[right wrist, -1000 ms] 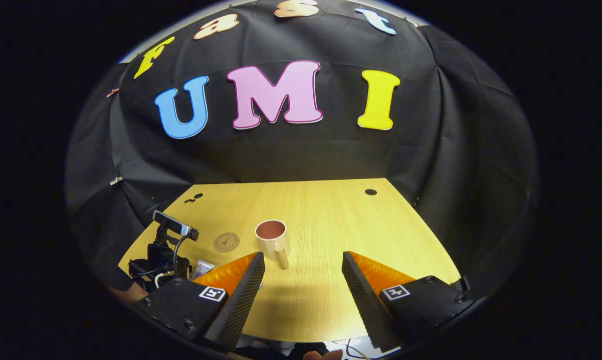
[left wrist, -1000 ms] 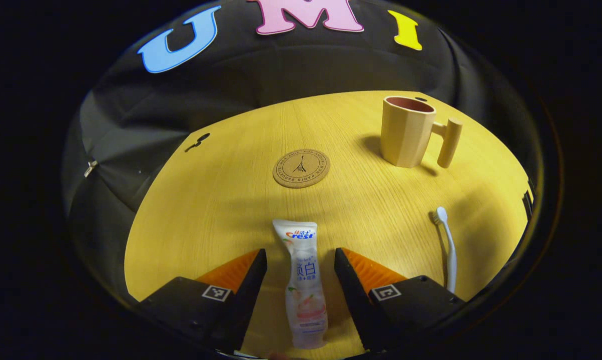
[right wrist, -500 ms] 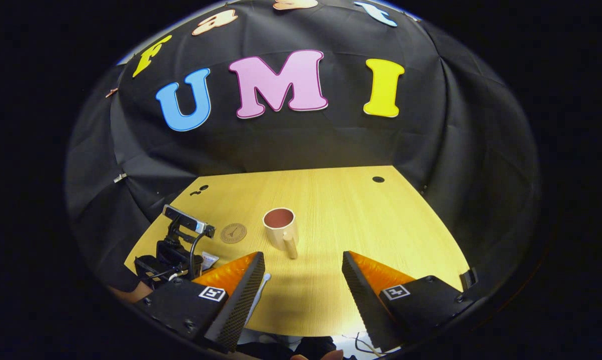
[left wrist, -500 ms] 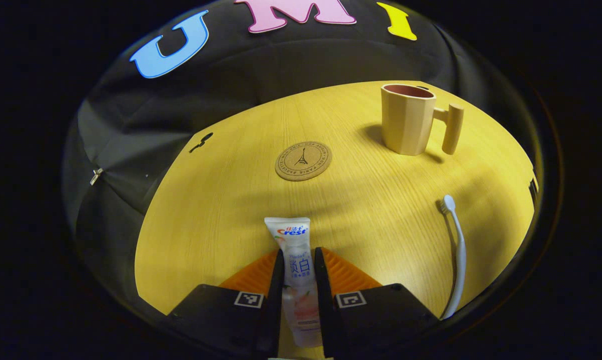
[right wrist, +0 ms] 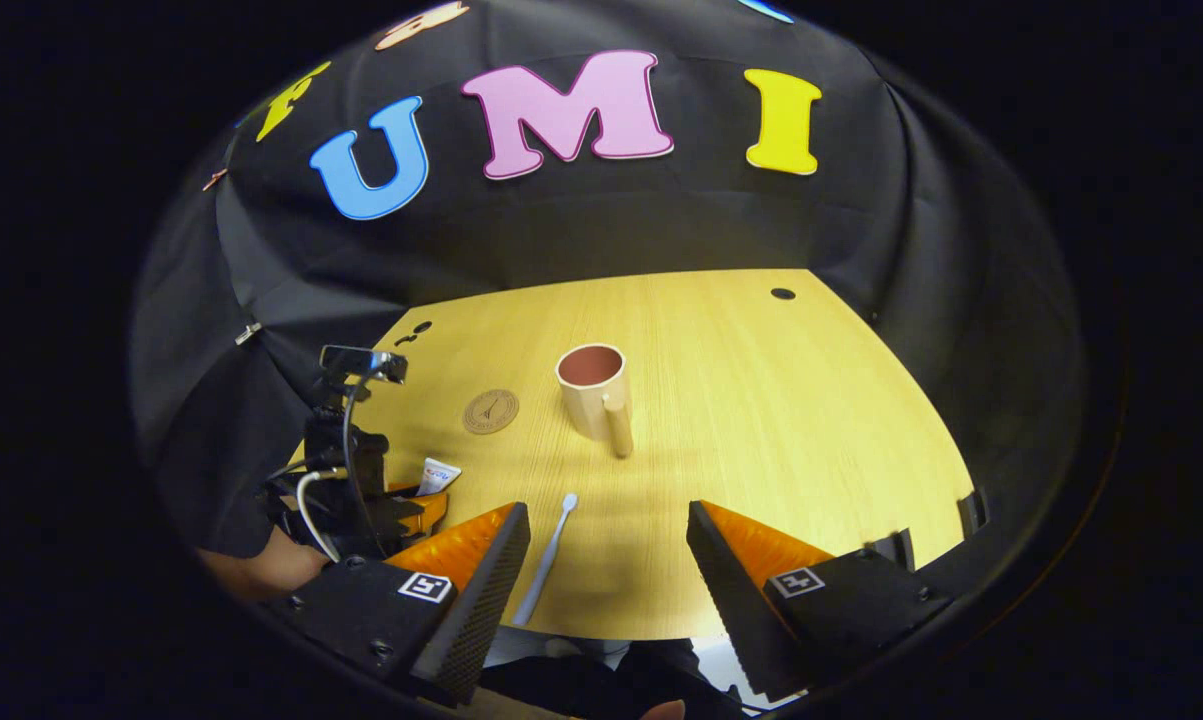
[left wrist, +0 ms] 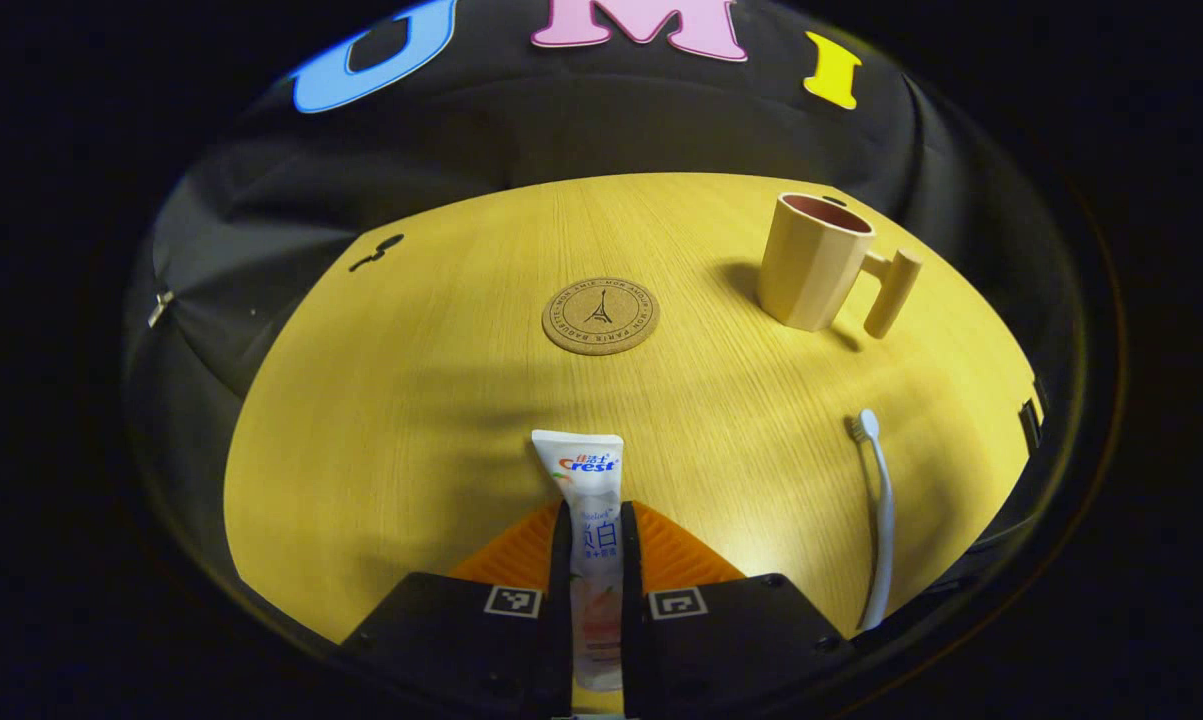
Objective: Put the toothbrush and toothpaste on the desktop into the cup, then pick up the cup and place it on the coaster on the desktop.
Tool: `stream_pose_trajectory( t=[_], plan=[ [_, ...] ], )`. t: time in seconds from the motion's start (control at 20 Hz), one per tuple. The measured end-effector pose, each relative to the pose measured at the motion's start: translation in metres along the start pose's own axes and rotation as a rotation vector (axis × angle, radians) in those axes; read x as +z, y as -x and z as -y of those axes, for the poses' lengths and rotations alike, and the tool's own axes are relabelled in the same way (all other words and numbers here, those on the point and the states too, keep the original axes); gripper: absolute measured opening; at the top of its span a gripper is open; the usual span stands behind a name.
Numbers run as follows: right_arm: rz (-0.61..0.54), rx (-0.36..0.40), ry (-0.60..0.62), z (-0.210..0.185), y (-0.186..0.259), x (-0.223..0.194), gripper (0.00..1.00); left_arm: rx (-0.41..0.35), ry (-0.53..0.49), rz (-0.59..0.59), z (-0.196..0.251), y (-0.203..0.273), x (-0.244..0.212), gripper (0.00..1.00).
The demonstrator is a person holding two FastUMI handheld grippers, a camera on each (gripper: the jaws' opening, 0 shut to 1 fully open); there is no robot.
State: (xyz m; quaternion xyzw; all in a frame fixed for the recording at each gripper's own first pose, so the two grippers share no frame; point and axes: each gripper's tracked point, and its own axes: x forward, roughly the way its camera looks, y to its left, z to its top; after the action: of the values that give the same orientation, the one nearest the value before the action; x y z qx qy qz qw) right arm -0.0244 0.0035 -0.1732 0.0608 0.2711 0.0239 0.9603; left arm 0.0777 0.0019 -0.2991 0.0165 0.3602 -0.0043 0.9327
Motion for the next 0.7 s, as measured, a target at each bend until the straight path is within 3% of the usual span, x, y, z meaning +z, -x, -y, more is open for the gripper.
stream_pose_trajectory(
  t=[0.45,0.5,0.55,0.6,0.7],
  plan=[
    [-0.157,-0.009,-0.023,-0.035,-0.054,-0.050,0.95,-0.076,0.018,0.058,-0.025,0.039,0.022,0.24],
    [-0.170,-0.015,-0.016,-0.037,-0.059,-0.054,0.95,-0.085,0.030,0.067,-0.028,0.044,0.024,0.19],
    [-0.180,-0.020,-0.004,-0.039,-0.066,-0.059,0.85,-0.090,0.039,0.071,-0.032,0.047,0.025,0.24],
    [-0.186,-0.025,0.007,-0.042,-0.072,-0.061,0.93,-0.094,0.046,0.075,-0.036,0.050,0.025,0.24],
    [-0.202,-0.044,0.027,-0.046,-0.085,-0.066,0.93,-0.094,0.045,0.087,-0.045,0.055,0.024,0.19]
  ],
)
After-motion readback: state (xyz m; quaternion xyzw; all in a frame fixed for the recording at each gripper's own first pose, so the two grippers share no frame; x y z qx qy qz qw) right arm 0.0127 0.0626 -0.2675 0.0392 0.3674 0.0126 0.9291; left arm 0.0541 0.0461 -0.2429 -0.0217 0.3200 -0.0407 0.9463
